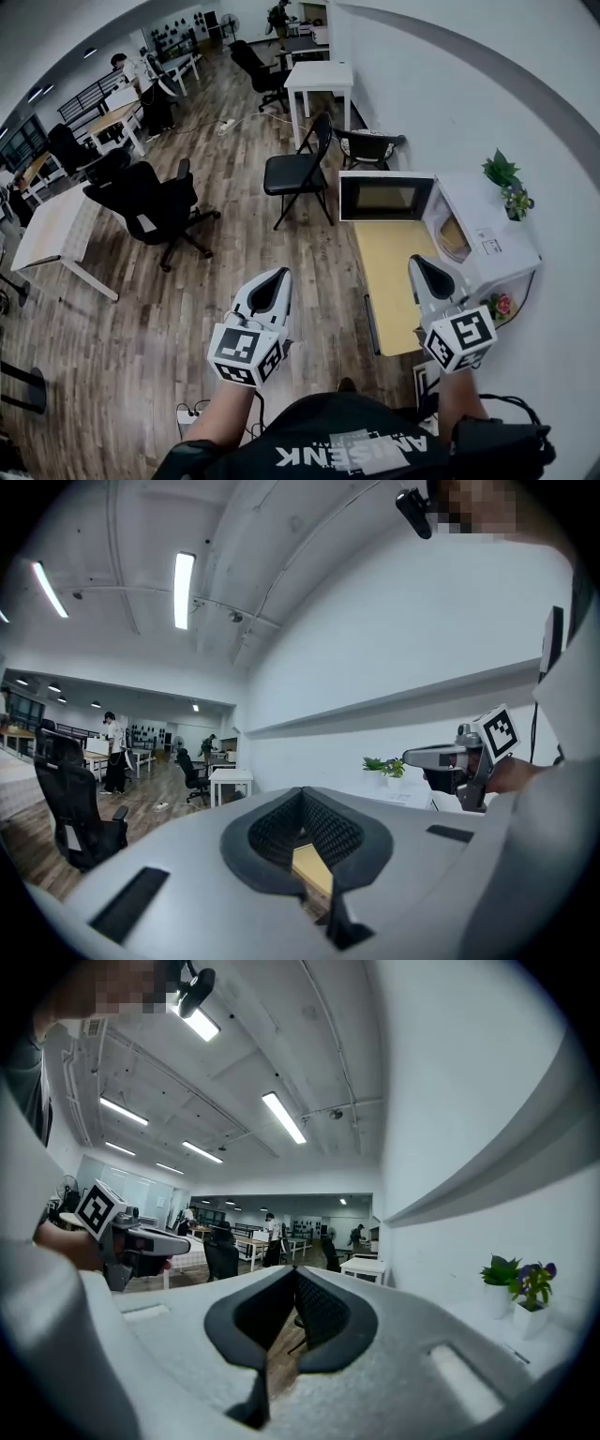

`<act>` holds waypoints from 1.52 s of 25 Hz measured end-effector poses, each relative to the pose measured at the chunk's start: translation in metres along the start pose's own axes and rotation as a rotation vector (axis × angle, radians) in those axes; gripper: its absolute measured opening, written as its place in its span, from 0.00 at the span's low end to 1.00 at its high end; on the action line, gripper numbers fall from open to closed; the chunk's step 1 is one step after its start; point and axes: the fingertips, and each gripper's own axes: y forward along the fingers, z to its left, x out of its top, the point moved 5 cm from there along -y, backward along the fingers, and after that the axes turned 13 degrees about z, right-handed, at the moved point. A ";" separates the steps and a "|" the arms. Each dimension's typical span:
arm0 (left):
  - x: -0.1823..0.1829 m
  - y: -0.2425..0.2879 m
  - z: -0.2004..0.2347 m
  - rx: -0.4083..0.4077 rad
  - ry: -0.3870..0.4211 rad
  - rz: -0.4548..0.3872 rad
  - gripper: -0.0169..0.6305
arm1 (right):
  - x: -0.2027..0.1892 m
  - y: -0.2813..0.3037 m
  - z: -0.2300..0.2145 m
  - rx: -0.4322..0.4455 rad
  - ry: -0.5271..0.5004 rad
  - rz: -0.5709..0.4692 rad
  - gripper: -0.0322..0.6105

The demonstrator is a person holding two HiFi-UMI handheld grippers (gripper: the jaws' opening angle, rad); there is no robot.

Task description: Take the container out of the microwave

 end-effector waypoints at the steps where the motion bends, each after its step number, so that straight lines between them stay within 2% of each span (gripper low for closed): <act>1: 0.004 0.011 0.000 0.002 0.002 0.000 0.03 | -0.001 0.004 -0.010 -0.006 0.004 0.001 0.06; 9: 0.030 0.093 -0.017 -0.056 0.034 -0.004 0.03 | -0.002 0.028 -0.079 -0.020 0.016 0.002 0.06; 14: 0.035 0.147 -0.023 -0.071 0.006 0.020 0.03 | -0.010 0.041 -0.122 -0.035 0.020 0.009 0.06; 21: 0.044 0.211 -0.034 -0.170 0.039 0.034 0.03 | -0.025 0.059 -0.161 -0.099 0.074 0.031 0.06; 26: 0.048 0.261 -0.029 -0.299 0.063 0.042 0.03 | -0.029 0.076 -0.179 -0.189 0.083 0.056 0.06; 31: 0.062 0.307 -0.012 -0.453 0.066 0.003 0.03 | -0.023 0.097 -0.195 -0.314 0.106 0.059 0.06; 38: 0.072 0.356 0.009 -0.595 0.122 0.049 0.03 | -0.016 0.118 -0.203 -0.473 0.163 0.076 0.06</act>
